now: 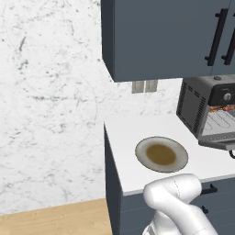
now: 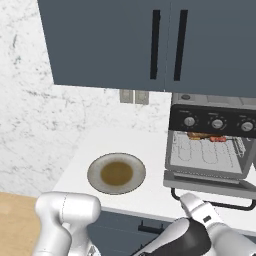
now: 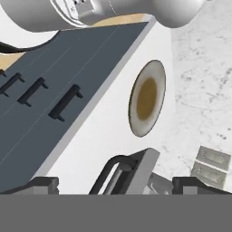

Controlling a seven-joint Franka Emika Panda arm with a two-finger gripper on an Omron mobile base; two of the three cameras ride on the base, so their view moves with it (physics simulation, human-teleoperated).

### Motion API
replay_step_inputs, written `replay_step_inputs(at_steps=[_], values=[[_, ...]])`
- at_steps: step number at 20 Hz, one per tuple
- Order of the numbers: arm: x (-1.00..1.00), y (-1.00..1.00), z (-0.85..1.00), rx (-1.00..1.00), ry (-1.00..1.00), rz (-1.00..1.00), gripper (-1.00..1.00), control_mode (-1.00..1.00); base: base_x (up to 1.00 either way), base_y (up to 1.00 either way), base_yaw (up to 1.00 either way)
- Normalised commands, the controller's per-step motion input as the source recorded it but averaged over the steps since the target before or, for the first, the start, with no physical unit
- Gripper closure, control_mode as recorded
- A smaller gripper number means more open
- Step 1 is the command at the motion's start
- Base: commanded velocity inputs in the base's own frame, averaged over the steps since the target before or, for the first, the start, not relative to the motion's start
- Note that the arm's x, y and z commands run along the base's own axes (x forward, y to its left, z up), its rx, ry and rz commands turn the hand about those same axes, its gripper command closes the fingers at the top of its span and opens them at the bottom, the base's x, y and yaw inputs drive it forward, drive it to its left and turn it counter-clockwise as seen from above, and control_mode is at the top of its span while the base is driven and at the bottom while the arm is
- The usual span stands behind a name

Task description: Pick up the kebab skewer and baguette bread, and place them inside the toaster oven. Close the toaster oven door and start by setting the timer.

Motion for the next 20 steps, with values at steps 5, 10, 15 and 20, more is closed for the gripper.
replay_step_inputs(at_steps=[5,10,15,20], values=[[0.07,0.0,-0.23,0.18,-0.01,0.0,-1.0,-1.0,0.0,0.0,0.0],[0.08,-0.02,-0.02,0.26,-0.13,0.0,-1.0,-1.0,0.0,0.0,0.0],[0.14,-0.03,0.0,0.27,-0.22,0.0,-1.0,-1.0,0.0,0.0,0.0],[0.12,-0.02,0.0,0.19,-0.16,0.0,-1.0,-1.0,0.0,0.0,0.0]])
